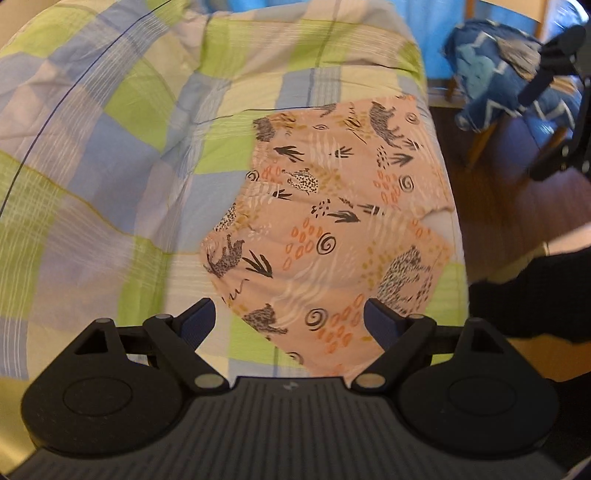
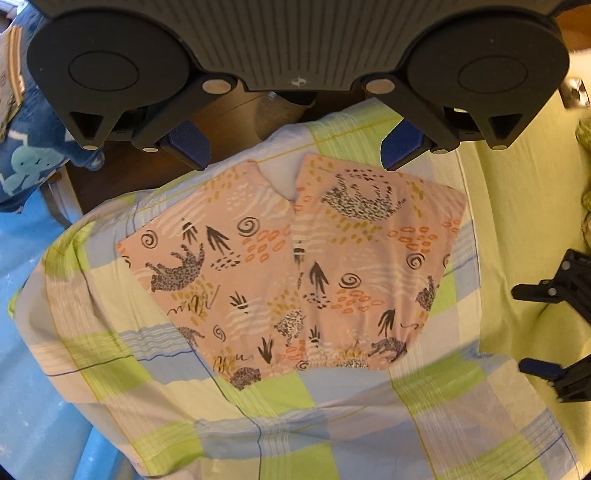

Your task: Fold clothes

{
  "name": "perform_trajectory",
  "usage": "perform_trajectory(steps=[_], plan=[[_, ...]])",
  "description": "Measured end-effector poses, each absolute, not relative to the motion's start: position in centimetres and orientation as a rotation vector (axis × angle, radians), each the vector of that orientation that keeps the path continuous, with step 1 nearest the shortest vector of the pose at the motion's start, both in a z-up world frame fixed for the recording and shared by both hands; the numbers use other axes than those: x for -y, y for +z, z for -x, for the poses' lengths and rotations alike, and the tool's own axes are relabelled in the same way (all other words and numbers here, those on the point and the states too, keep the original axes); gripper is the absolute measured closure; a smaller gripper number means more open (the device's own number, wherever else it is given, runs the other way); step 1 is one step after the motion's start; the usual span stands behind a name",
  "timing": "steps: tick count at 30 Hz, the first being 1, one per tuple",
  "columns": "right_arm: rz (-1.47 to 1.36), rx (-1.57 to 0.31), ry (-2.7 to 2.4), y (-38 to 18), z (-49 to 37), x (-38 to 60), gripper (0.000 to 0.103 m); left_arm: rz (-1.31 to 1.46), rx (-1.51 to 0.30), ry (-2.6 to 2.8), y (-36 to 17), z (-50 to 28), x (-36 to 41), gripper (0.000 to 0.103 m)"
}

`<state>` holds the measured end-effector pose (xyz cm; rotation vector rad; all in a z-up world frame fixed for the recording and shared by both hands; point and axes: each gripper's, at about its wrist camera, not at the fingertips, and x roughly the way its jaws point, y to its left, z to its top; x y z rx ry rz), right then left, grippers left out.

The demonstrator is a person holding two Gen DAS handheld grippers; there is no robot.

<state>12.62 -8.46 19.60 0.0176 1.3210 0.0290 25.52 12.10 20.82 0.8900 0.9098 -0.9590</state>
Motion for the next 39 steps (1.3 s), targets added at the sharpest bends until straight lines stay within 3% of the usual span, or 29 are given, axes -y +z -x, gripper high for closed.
perform_trajectory(steps=[7,12,18,22,26,30,32,33,39], plan=[[0.053,-1.249,0.112,16.5,-13.2,0.3,0.005,-1.384,-0.598,-1.183,13.1,-29.1,-15.6,0.023],[0.015,-1.276,0.196,12.9,-14.0,-3.9,0.018,-1.779,-0.225,-1.326,6.1,-32.2,-17.3,0.03],[-0.169,-1.296,0.151,10.0,-14.6,-5.4,0.032,-1.934,0.092,-1.427,-0.4,-36.9,-16.8,0.032],[-0.203,-1.314,0.113,8.6,-14.6,-5.3,0.032,-2.058,0.242,-1.478,-4.0,-38.9,-16.4,0.038],[-0.213,-1.315,0.066,7.0,-15.1,-5.3,0.032,-2.122,0.413,-1.546,-6.0,-39.9,-16.8,0.038],[-0.19,-1.27,0.092,5.1,-15.7,-7.1,0.033,-2.101,0.475,-1.575,-6.4,-40.4,-16.4,0.036],[-0.126,-1.25,0.155,4.2,-15.7,-9.0,0.036,-2.083,0.458,-1.585,-6.2,-40.5,-16.3,0.066],[-0.095,-1.248,0.19,3.6,-15.6,-10.1,0.038,-2.075,0.453,-1.569,-6.2,-40.5,-16.1,0.093],[0.191,-1.201,0.346,-0.3,-14.8,-16.8,0.053,-2.02,0.359,-1.532,-6.1,-39.6,-14.7,0.097]])
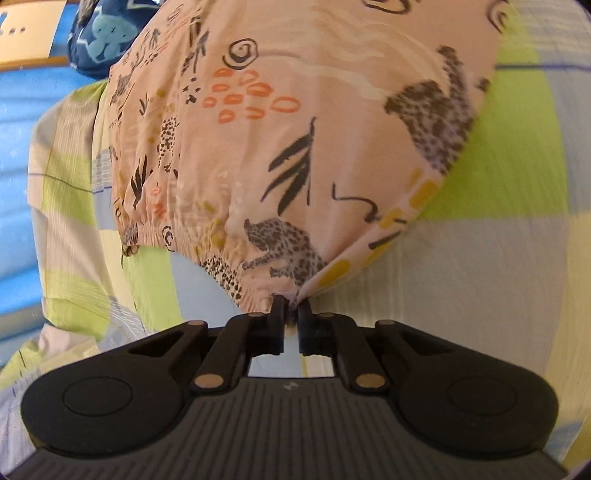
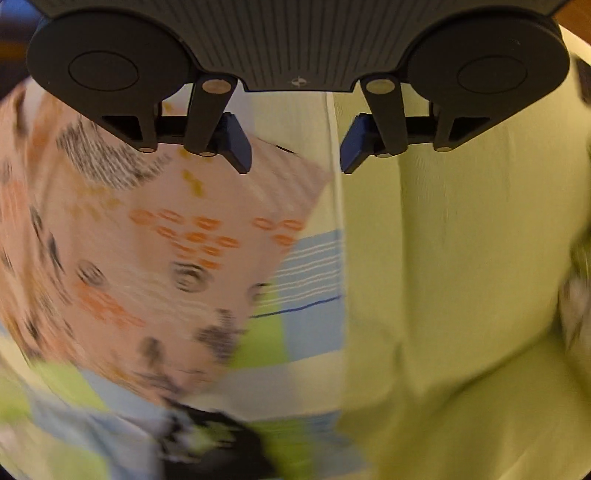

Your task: Fold clothes

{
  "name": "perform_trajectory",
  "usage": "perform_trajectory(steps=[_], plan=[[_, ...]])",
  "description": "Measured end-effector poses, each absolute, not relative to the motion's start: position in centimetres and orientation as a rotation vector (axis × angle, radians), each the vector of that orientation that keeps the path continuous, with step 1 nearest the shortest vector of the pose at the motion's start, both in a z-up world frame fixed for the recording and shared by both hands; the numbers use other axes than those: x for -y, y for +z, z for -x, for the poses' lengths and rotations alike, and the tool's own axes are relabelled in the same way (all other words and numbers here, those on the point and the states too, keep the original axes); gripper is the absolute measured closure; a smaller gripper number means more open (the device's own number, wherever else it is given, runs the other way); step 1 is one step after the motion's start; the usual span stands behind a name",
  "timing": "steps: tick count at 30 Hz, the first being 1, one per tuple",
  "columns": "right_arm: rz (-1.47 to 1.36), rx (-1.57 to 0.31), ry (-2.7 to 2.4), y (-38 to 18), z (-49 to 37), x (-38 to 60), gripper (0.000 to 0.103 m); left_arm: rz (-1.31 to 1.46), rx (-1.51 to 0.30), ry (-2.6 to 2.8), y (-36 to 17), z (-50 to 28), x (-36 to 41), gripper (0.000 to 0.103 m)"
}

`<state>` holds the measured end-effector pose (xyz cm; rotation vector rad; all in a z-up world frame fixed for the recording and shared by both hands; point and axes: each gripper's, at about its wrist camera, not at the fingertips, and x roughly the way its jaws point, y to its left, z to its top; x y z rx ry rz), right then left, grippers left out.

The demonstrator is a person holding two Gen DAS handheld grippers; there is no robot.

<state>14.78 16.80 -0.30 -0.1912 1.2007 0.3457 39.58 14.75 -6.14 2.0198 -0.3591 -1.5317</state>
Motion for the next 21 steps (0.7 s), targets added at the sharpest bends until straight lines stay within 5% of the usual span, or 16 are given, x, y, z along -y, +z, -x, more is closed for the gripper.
perform_trajectory(steps=[13,17,18,21], plan=[[0.4,-1.191,0.396,-4.1,-16.0,-19.7,0.061,-2.011,0.288,-1.517,-6.5,-39.5,-14.1,0.097],[0.338,-1.198,0.381,-3.6,-16.7,-18.5,0.081,-2.011,0.281,-1.516,-6.7,-39.5,-14.5,0.097],[0.315,-1.199,0.383,-3.4,-16.7,-18.1,0.093,-2.01,0.276,-1.516,-6.8,-39.5,-14.5,0.097],[0.229,-1.195,0.374,-2.1,-16.8,-16.3,0.099,-2.008,0.259,-1.515,-6.6,-39.5,-14.3,0.097]])
